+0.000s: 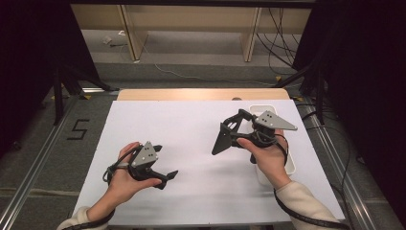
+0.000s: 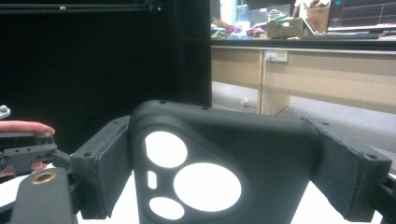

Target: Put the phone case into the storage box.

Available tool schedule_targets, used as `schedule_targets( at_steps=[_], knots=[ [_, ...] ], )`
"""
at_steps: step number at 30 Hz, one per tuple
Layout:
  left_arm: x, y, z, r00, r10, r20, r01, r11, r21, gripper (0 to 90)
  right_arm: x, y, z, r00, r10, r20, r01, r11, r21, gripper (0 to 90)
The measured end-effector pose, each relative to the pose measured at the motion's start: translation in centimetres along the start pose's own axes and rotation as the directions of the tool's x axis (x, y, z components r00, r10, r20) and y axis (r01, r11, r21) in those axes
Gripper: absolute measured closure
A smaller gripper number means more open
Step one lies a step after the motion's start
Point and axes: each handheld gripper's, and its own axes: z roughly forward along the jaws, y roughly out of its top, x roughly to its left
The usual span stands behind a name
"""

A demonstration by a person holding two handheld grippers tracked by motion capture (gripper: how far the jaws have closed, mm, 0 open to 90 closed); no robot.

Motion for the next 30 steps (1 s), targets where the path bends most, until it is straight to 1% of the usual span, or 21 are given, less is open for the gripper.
schedule_targets(
  at_steps=[4, 8, 9, 11, 15, 17, 18, 19, 30],
  knots=[
    [0.0, 0.0, 0.0, 1.0000, -0.001, 0.000, 0.001, 1.0000, 0.000, 0.4, -0.2, 0.2, -0.2, 1.0000, 0.002, 0.005, -0.002, 1.000, -0.005, 15.3],
    [0.0, 0.0, 0.0, 1.0000, -0.003, 0.001, 0.003, 1.0000, 0.000, 0.5, -0.4, 0.4, -0.3, 0.9999, -0.008, 0.014, 0.008, 1.000, -0.016, 15.3],
    [0.0, 0.0, 0.0, 1.0000, -0.004, 0.001, 0.004, 1.0000, 0.000, 0.5, -0.4, 0.4, -0.3, 0.9999, 0.002, 0.015, -0.002, 1.000, -0.013, 15.4],
    [0.0, 0.0, 0.0, 1.0000, -0.003, 0.001, 0.003, 1.0000, 0.000, 0.6, -0.5, 0.5, -0.4, 0.9998, 0.006, 0.016, -0.006, 1.000, -0.015, 15.4],
    [0.0, 0.0, 0.0, 1.0000, -0.004, -0.001, 0.004, 1.0000, -0.001, 0.6, -0.7, 0.6, -0.6, 0.9997, 0.005, 0.024, -0.004, 1.000, -0.017, 15.3],
    [0.0, 0.0, 0.1, 1.0000, -0.005, 0.000, 0.005, 1.0000, -0.002, 0.6, -0.8, 0.7, -0.6, 0.9997, 0.000, 0.026, 0.001, 1.000, -0.026, 15.3],
    [0.1, 0.0, 0.1, 1.0000, -0.003, -0.001, 0.003, 1.0000, -0.001, 0.6, -0.8, 0.8, -0.7, 0.9996, 0.009, 0.027, -0.008, 1.000, -0.025, 15.4],
    [0.1, 0.0, 0.1, 1.0000, -0.003, -0.001, 0.003, 1.0000, -0.001, 0.6, -0.9, 0.8, -0.7, 0.9996, 0.003, 0.029, -0.002, 1.000, -0.030, 15.4],
    [0.1, 0.0, 0.1, 1.0000, -0.006, -0.002, 0.006, 1.0000, -0.004, 0.6, -1.6, 1.3, -1.2, 0.9985, 0.013, 0.054, -0.010, 0.999, -0.044, 15.4]
  ],
)
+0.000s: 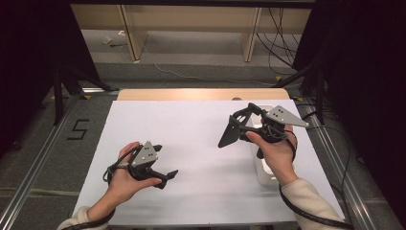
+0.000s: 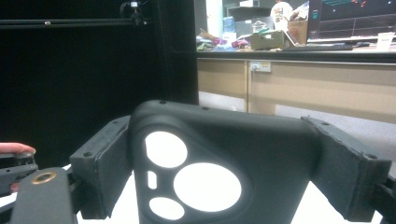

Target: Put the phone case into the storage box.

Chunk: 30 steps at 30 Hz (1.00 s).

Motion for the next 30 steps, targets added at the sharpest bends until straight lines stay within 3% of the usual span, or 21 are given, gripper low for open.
schedule_targets(
  at_steps=[30],
  knots=[
    [0.1, 0.0, 0.0, 1.0000, 0.000, -0.003, 0.000, 1.0000, -0.004, 0.6, -1.4, 1.3, -1.2, 0.9986, 0.001, 0.054, 0.001, 0.999, -0.046, 15.4]
  ],
)
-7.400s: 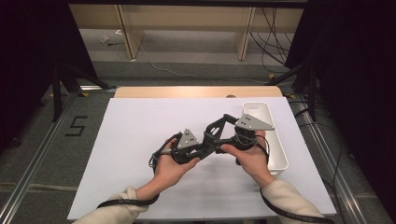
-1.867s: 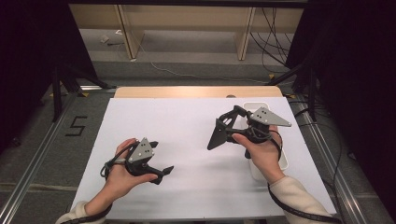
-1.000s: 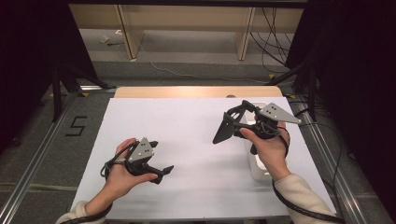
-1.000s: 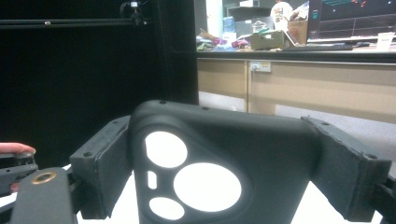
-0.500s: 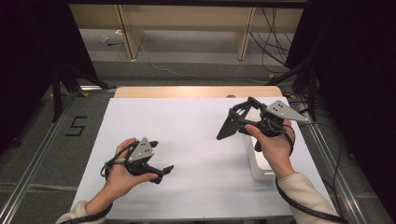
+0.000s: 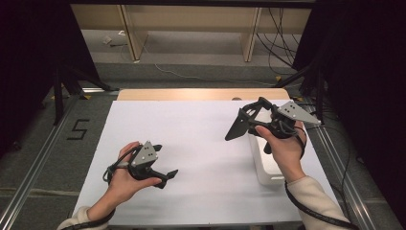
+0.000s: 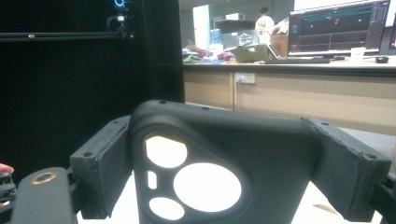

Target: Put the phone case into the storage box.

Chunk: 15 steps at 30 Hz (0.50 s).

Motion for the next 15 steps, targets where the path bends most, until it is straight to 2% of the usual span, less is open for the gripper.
schedule_targets(
  at_steps=[15],
  knots=[
    [0.03, 0.02, -0.03, 1.0000, 0.001, -0.003, -0.001, 1.0000, -0.002, 0.7, -0.42, 0.63, -0.47, 0.9998, -0.010, 0.019, 0.010, 1.000, -0.024, 15.5]
  ],
)
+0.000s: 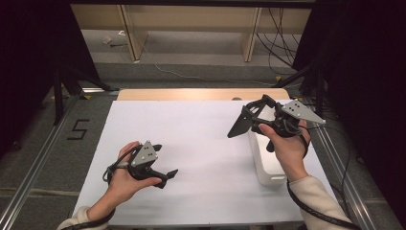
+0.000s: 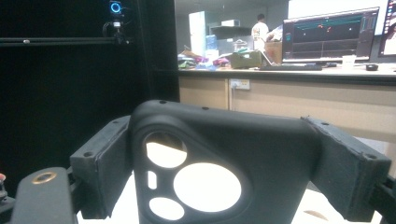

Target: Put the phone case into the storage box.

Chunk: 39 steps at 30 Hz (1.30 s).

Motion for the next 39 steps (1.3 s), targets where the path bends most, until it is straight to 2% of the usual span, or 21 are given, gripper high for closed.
schedule_targets(
  at_steps=[39],
  knots=[
    [0.0, 0.0, 0.0, 1.0000, -0.002, 0.003, 0.002, 1.0000, -0.002, 0.8, -2.4, 0.8, -1.2, 0.9961, -0.002, 0.088, 0.004, 1.000, -0.024, 15.5]
  ],
)
